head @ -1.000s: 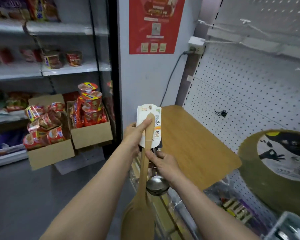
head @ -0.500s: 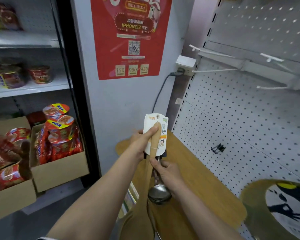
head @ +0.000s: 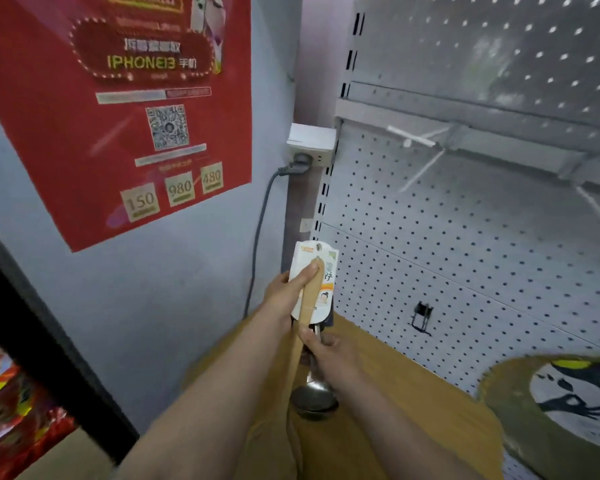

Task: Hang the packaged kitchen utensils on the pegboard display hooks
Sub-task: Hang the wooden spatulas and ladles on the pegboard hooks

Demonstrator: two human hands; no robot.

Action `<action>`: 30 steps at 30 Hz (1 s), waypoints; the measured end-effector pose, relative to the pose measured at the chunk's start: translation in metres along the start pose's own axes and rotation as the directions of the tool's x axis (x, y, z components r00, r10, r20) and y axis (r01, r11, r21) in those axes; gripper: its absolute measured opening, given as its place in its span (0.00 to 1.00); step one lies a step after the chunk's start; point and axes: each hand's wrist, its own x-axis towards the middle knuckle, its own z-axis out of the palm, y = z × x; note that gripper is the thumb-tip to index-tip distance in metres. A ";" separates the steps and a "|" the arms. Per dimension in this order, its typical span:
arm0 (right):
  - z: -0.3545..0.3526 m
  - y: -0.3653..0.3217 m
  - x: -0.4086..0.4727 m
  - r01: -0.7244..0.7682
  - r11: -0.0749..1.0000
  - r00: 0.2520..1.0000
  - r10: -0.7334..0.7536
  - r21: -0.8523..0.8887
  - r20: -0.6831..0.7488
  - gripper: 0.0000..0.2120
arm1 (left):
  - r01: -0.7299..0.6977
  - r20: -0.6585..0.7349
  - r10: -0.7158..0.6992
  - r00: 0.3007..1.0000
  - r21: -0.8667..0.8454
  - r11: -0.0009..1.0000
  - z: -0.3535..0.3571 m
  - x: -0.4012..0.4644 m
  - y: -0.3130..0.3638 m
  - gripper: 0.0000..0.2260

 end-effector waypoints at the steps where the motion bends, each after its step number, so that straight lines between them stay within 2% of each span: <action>1: 0.007 -0.001 0.007 -0.012 1.000 1.000 0.013 0.003 -0.024 0.19 | 0.015 0.020 -0.015 1.000 0.023 1.000 -0.003 0.010 0.003 0.27; 4: 0.027 -0.005 0.025 -0.055 0.998 0.994 0.056 0.017 -0.092 0.21 | 0.056 0.053 -0.061 0.997 0.099 0.994 -0.012 0.039 0.012 0.23; 10: 0.057 -0.004 0.053 -0.102 0.995 0.965 0.103 0.013 -0.241 0.17 | 0.133 0.139 -0.162 0.977 0.199 0.971 -0.026 0.087 0.005 0.29; 12: 0.063 0.001 0.062 -0.130 0.991 0.958 0.132 0.023 -0.253 0.15 | 0.167 0.157 -0.204 0.966 0.221 0.961 -0.030 0.097 0.001 0.28; 14: 0.070 0.006 0.068 -0.166 0.985 0.950 0.172 0.045 -0.261 0.19 | 0.197 0.181 -0.244 0.953 0.240 0.951 -0.034 0.105 -0.005 0.28; 17: 0.078 0.015 0.077 -0.221 0.972 0.932 0.234 0.076 -0.277 0.21 | 0.231 0.209 -0.290 0.934 0.267 0.936 -0.040 0.116 -0.014 0.33; 21: 0.081 0.018 0.083 -0.270 0.957 0.924 0.287 0.102 -0.254 0.18 | 0.276 0.172 -0.345 0.923 0.329 0.903 -0.043 0.127 -0.022 0.32; 24: 0.086 0.020 0.089 -0.318 0.941 0.909 0.337 0.115 -0.245 0.17 | 0.316 0.176 -0.393 0.902 0.348 0.882 -0.048 0.136 -0.031 0.39; 25: 0.088 0.021 0.092 -0.340 0.933 0.901 0.360 0.120 -0.243 0.20 | 0.310 0.184 -0.389 0.902 0.350 0.884 -0.050 0.139 -0.034 0.38; 28: 0.095 0.031 0.097 -0.358 0.920 0.883 0.389 0.160 -0.262 0.38 | 0.256 0.190 -0.340 0.921 0.361 0.897 -0.057 0.136 -0.035 0.24; 30: 0.094 0.035 0.096 -0.356 0.917 0.881 0.394 0.183 -0.260 0.41 | 0.262 0.202 -0.345 0.917 0.351 0.899 -0.063 0.136 -0.038 0.17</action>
